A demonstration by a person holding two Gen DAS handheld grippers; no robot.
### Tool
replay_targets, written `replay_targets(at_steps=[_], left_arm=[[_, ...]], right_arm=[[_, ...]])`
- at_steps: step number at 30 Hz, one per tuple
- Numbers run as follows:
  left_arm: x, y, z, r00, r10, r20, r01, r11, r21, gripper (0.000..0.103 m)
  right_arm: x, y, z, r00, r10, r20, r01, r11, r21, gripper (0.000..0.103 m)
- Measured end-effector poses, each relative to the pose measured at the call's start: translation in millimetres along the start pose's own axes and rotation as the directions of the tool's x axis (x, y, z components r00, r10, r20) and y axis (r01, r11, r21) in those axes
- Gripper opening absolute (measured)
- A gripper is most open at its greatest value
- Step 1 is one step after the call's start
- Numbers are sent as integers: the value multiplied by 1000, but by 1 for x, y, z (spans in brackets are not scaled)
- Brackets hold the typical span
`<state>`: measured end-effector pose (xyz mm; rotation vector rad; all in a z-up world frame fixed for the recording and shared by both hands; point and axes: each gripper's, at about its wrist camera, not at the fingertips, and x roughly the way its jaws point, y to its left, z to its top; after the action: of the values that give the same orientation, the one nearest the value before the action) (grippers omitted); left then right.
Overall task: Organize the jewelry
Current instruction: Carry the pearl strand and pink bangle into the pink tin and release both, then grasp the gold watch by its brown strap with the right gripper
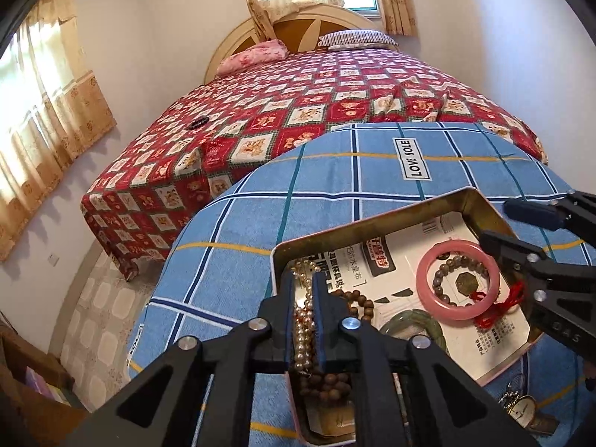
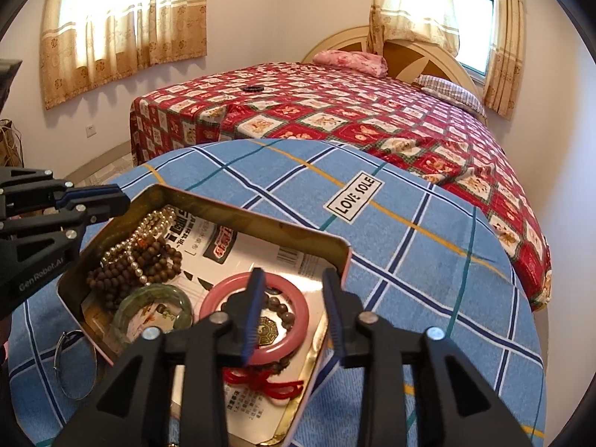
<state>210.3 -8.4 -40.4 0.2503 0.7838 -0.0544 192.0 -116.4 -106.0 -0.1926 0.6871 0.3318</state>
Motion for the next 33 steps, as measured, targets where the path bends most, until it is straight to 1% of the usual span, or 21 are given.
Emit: replay_targets(at_steps=[1,3,5,8,11,14,16,20,24,29,33], left_arm=[[-2,0,-2,1000,-2,4,2,1000,-1,22],[-5,-1,-3,1000,11,15,-11,1000,1,59],[-14,-1,-5,998,34,52,-35,999,5,70],[-19,1,-7,998,20,53,-20,1000,4,71],[-24,2,-10,998,34,50,-34,999,-5,71],[-31,4,-16,998,39,48,-38,999,-26,71],[-39,5,-23,997,48,56,-46,998,-39,71],[-55,8,-43,996,66,54,-63,997,-47,71],[-60,13,-67,996,85,23,-83,995,-52,71],[-59,15,-101,995,93,-39,-95,994,-51,71],[-57,14,-117,993,90,-72,-95,993,-65,71]], right_arm=[[-2,0,-1,1000,-1,4,1,1000,2,44],[-8,-1,-3,1000,-7,12,6,1000,6,49],[-15,-1,-5,1000,-2,24,2,1000,13,52],[-26,-1,-11,999,-12,35,12,1000,8,55],[-35,-2,-17,999,-13,40,12,1000,14,55],[-43,-2,-24,999,-28,46,28,1000,12,61],[-48,-3,-29,998,-37,53,36,999,14,63],[-58,-8,-41,998,-35,49,34,999,41,63],[-66,-8,-53,999,-36,36,34,998,55,63],[-71,2,-73,1000,-15,-1,15,999,42,63],[-73,15,-89,1000,7,-29,-7,1000,23,63]])
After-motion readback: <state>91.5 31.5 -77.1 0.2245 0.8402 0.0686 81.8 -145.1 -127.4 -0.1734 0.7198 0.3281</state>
